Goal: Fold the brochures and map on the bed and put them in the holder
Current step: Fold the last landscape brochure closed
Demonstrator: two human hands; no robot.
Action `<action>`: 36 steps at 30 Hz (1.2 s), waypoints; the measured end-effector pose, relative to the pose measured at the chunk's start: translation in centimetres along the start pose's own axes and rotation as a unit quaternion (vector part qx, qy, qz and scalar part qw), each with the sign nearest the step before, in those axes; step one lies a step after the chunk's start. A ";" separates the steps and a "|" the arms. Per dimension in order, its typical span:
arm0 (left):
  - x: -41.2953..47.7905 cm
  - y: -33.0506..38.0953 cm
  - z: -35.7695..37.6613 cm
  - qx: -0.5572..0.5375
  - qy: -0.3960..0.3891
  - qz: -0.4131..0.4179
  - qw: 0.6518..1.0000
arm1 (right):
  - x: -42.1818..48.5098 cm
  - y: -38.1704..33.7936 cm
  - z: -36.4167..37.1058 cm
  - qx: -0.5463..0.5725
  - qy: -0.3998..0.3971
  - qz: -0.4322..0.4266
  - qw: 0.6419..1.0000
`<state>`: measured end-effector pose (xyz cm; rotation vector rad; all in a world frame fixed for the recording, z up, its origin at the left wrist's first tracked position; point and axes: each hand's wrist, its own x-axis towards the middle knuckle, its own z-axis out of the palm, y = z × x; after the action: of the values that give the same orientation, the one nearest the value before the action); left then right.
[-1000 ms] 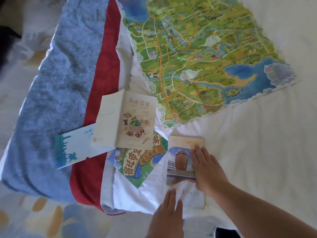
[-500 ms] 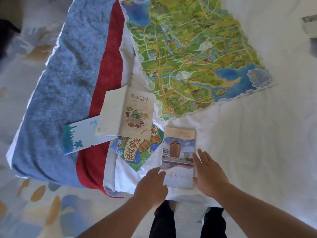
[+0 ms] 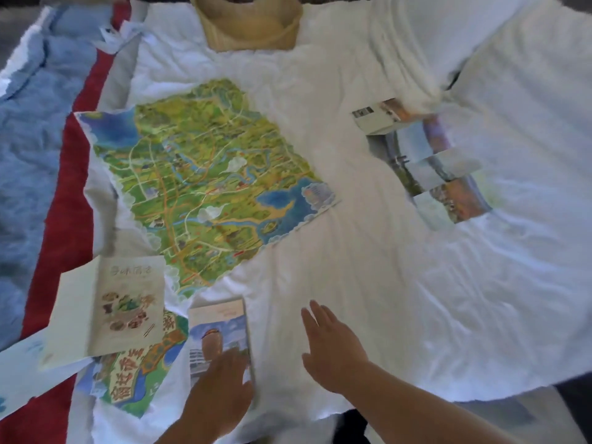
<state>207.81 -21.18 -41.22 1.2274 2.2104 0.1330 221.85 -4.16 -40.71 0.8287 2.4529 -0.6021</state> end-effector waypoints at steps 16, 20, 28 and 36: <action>9.9 20.0 -0.4 -0.002 0.009 -0.022 1.000 | -4.0 22.6 -9.2 0.082 0.064 0.082 0.991; 11.6 21.7 -1.5 0.001 0.004 -0.002 1.000 | -4.4 25.1 -10.7 0.183 0.076 0.147 0.969; 16.2 24.3 -1.8 -0.016 -0.002 0.034 0.999 | -3.9 31.3 -14.4 0.296 0.132 0.262 0.909; 19.2 26.6 0.4 -0.007 0.004 -0.061 0.998 | 3.3 41.3 -17.7 0.367 0.182 0.279 0.869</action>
<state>220.20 9.21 -40.67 1.0841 2.2800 0.1034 241.03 36.62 -38.92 2.0185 2.0685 -1.2544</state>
